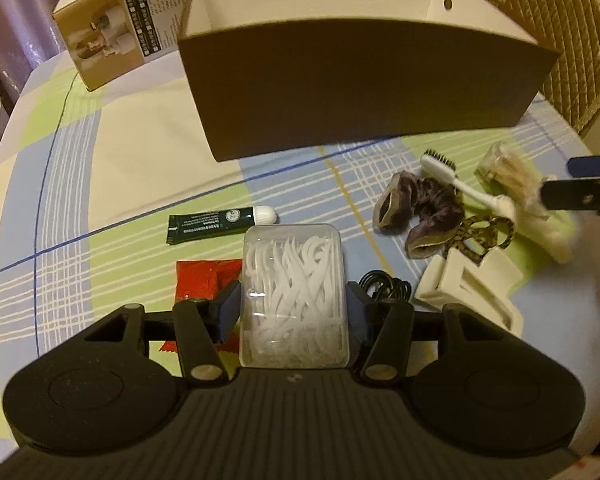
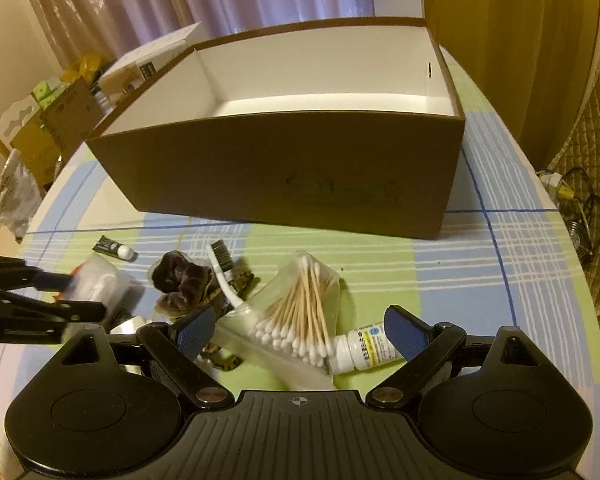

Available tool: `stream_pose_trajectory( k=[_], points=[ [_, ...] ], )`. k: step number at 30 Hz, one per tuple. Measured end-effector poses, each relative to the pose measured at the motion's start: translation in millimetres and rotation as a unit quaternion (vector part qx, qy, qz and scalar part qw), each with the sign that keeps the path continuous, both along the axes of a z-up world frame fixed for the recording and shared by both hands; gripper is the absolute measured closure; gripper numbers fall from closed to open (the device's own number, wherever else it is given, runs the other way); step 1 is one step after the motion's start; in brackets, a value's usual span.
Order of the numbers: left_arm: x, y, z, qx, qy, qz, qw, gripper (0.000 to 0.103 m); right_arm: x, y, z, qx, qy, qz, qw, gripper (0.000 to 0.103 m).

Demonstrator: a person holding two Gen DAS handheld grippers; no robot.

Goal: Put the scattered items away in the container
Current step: 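Grasp the clear floss-pick box with left tool while right tool grasps the cotton swab bag, then carry both held items over the box and lower them inside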

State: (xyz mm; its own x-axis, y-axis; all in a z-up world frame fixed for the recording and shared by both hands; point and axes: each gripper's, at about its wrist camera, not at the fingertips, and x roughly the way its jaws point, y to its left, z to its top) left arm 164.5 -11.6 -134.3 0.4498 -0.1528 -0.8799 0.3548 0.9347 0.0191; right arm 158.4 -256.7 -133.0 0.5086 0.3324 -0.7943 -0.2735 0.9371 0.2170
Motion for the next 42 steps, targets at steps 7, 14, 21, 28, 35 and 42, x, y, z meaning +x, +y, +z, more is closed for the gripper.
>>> stream_pose_trajectory(
  k=[7, 14, 21, 28, 35, 42],
  points=[
    [7, -1, 11, 0.000, -0.011, 0.008, 0.9999, 0.052, 25, 9, -12, 0.000, 0.038, -0.014, 0.999, 0.031],
    [9, -5, 13, -0.003, -0.013, 0.012, 0.9998, 0.052, 36, 9, -26, -0.003, 0.083, -0.027, 0.996, 0.047],
    [6, -8, 12, -0.001, -0.009, 0.014, 0.9999, 0.052, 37, 4, -29, 0.002, 0.091, -0.033, 0.995, 0.065],
    [-1, -12, 19, -0.004, -0.018, 0.016, 0.9997, 0.052, 25, 3, -14, 0.006, 0.058, -0.023, 0.998, 0.078],
    [-10, -17, 35, -0.009, -0.035, 0.014, 0.9992, 0.052, 13, 2, 6, 0.018, 0.033, -0.016, 0.999, 0.079],
    [-18, -24, 49, -0.010, -0.050, 0.010, 0.9986, 0.052, 2, 4, 16, 0.021, 0.022, -0.009, 0.999, 0.079]
  ],
)
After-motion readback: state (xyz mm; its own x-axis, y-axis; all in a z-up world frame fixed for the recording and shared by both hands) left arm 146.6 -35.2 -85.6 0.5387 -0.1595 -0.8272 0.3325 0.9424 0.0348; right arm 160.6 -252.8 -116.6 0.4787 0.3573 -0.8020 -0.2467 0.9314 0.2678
